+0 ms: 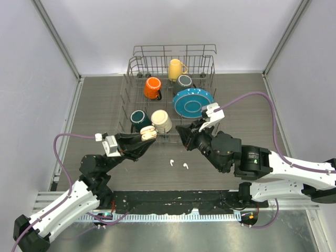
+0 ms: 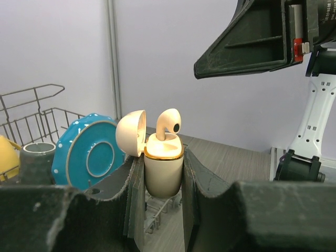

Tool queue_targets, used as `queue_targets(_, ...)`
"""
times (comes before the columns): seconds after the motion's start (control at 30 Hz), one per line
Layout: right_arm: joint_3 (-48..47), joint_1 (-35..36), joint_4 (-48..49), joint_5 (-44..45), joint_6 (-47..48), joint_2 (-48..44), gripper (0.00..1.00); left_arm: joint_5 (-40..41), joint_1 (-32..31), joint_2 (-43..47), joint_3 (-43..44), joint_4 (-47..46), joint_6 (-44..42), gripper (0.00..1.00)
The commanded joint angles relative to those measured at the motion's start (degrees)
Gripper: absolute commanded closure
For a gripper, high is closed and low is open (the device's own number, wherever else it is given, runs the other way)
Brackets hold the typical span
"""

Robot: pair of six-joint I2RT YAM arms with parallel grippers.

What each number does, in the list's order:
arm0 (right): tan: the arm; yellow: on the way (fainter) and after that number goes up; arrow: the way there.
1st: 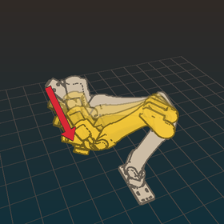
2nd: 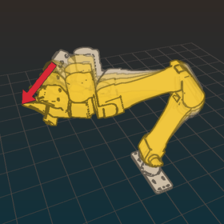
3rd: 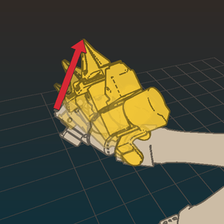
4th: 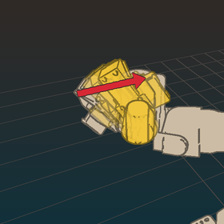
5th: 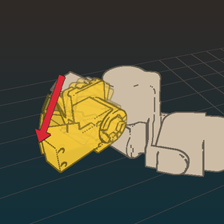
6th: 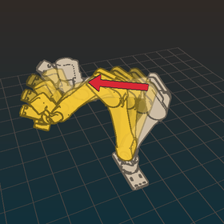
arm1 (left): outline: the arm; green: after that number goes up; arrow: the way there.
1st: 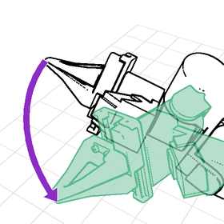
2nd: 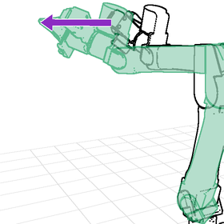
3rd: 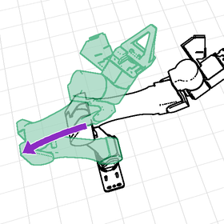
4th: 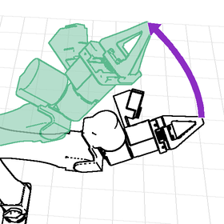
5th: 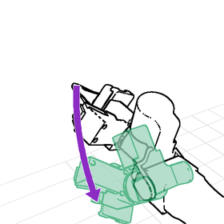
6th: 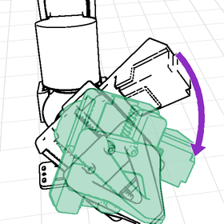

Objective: Insert the wireless bluetooth earbuds into the charging case
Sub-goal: Place the earbud in the charging case.

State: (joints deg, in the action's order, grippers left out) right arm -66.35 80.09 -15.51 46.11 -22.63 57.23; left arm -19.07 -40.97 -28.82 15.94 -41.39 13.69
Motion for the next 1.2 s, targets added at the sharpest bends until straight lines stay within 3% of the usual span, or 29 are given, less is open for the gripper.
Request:
queue_targets(0.0, -2.91, -0.64, -1.72, -0.49, -2.33, -1.60, 0.84, 0.17, 0.10, -0.10, 3.04, -0.54, -1.04, 1.00)
queue_targets(0.27, -6.42, -5.55, -7.07, -5.93, -3.73, 1.21, 0.84, 1.05, 0.10, 0.16, 3.39, 0.69, -0.95, 1.00)
queue_targets(0.47, -7.04, -13.38, -9.63, -17.62, -6.98, 0.51, 0.84, 1.76, 0.10, 0.43, 2.51, 0.08, -1.21, 1.00)
queue_targets(0.7, -9.32, -14.00, -10.60, -26.41, -7.34, 3.49, 0.84, 2.19, 0.10, 0.87, 2.60, -0.27, -1.04, 1.00)
queue_targets(1.17, -8.80, -14.00, -1.72, -37.84, -7.87, 7.10, 0.88, 2.72, 0.10, 1.84, 1.63, 0.43, -1.21, 1.00)
